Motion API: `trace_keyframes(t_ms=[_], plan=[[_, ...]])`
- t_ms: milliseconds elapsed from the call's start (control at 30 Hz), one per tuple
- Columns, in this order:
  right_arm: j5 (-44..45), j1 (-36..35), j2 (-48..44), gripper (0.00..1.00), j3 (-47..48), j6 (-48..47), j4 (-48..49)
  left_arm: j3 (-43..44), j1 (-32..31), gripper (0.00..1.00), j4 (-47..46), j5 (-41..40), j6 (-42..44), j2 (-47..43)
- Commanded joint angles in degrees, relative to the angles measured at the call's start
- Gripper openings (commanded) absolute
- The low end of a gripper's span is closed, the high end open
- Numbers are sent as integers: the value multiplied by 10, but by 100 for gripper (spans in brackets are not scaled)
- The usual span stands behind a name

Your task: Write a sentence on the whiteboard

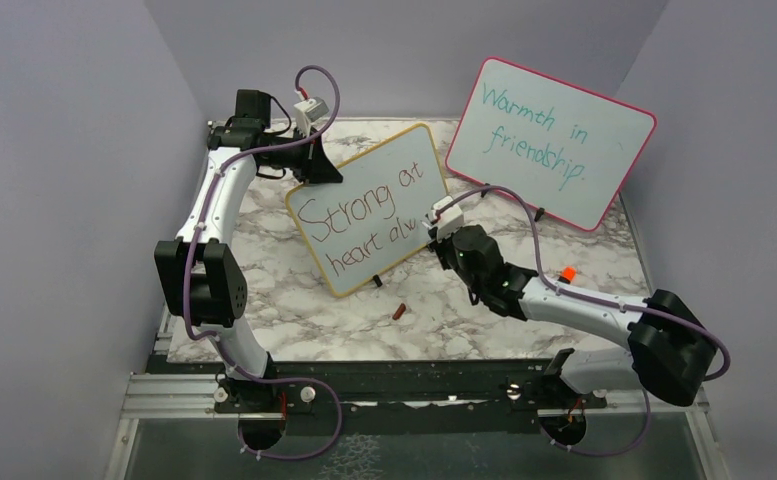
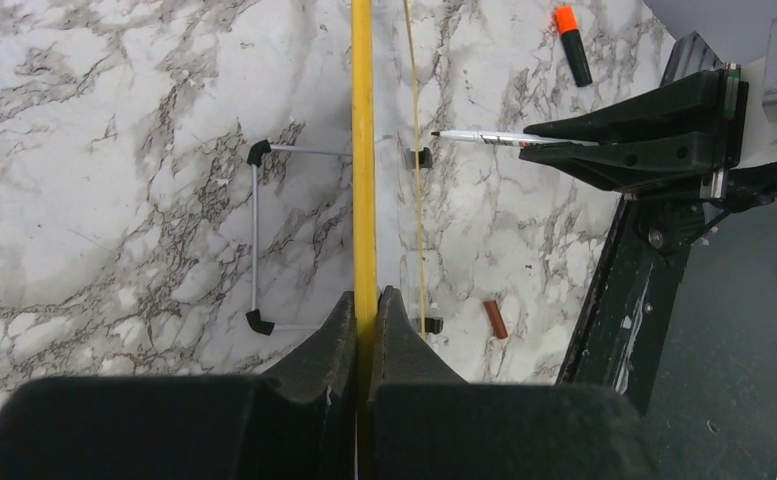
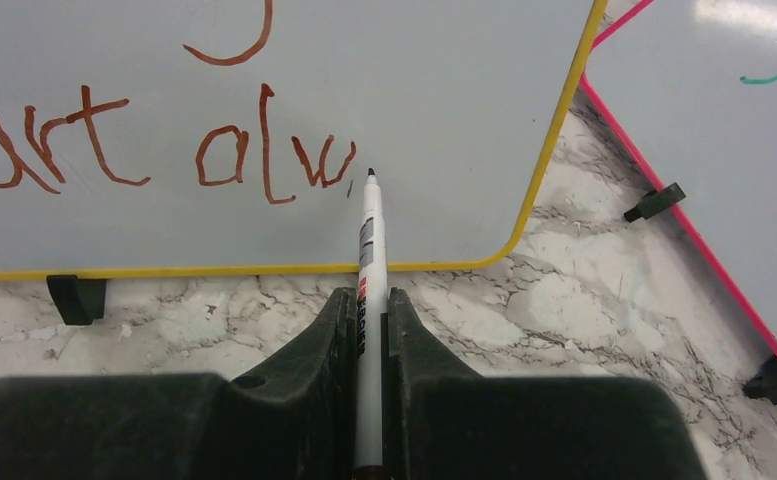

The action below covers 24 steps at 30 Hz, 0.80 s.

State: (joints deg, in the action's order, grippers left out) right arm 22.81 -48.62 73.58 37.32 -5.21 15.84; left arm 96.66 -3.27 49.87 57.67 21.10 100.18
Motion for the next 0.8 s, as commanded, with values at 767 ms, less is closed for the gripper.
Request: trace_keyframes(t_ms=[767], plan=[[40,2,54,1,1,-24,89,-5,-2,0,39,-36,54,15]])
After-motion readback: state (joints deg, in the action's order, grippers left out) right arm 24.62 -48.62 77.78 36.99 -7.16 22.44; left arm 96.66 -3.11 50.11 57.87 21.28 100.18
